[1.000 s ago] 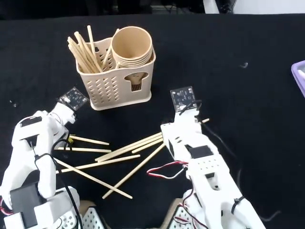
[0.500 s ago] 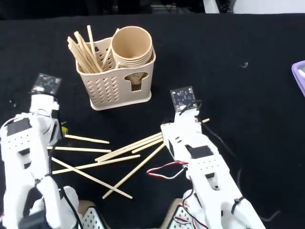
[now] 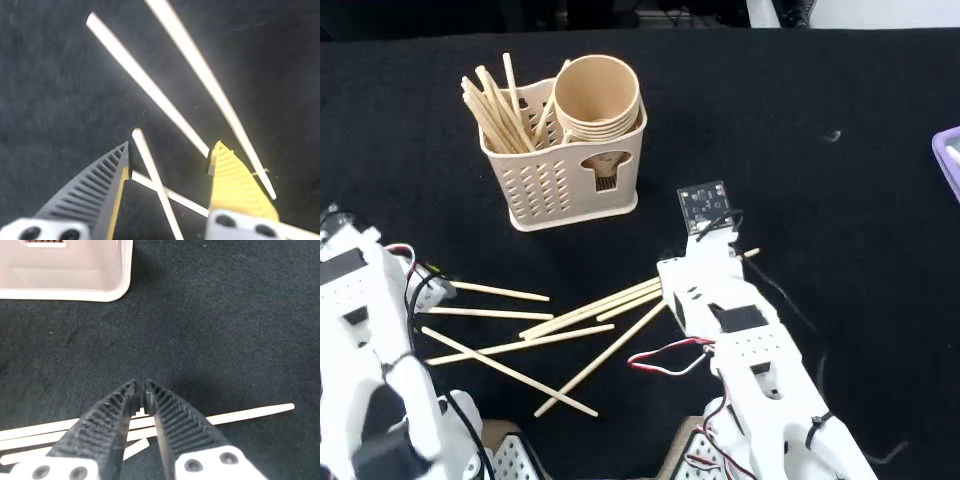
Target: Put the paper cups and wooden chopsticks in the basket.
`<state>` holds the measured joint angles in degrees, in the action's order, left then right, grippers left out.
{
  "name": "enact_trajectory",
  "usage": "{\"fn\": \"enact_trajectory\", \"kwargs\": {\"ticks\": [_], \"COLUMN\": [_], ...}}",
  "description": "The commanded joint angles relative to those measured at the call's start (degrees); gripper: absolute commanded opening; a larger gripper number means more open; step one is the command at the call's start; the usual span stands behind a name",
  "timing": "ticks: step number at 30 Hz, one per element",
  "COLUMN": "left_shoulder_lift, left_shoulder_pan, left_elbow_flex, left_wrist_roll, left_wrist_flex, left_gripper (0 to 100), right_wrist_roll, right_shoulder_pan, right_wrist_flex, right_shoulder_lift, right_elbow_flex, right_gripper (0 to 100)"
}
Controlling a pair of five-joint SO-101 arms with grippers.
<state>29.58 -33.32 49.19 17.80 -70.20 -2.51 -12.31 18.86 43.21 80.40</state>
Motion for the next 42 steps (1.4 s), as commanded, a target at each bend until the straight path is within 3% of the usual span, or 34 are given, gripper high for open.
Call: {"fn": "enact_trajectory", "kwargs": {"ticks": [1,21,33,42], "left_shoulder_lift": [-8.00,-30.42,-34.73,-35.16], "left_shoulder_pan": [-0.22,-0.57,-0.31,-0.66], "left_elbow_flex": [-5.76,-21.76,-25.36,-34.77], "left_wrist_roll": [6.86,19.25,16.09,15.12], "left_wrist_flex": [-0.44,0.09,-0.62,-8.88], "left_gripper": [26,26,26,26], "right_wrist_roll": [-0.26,-0.26,-2.90,-3.43], "right_shoulder_pan": [-1.05,-1.05,-1.05,-1.14], "right_wrist_flex": [-1.32,-1.32,-1.32,-1.32], "right_shoulder_lift": [1.27,1.27,1.27,1.27], "right_elbow_flex": [0.13,0.22,0.22,0.13], "right_gripper": [2.9,2.9,2.9,2.9]}}
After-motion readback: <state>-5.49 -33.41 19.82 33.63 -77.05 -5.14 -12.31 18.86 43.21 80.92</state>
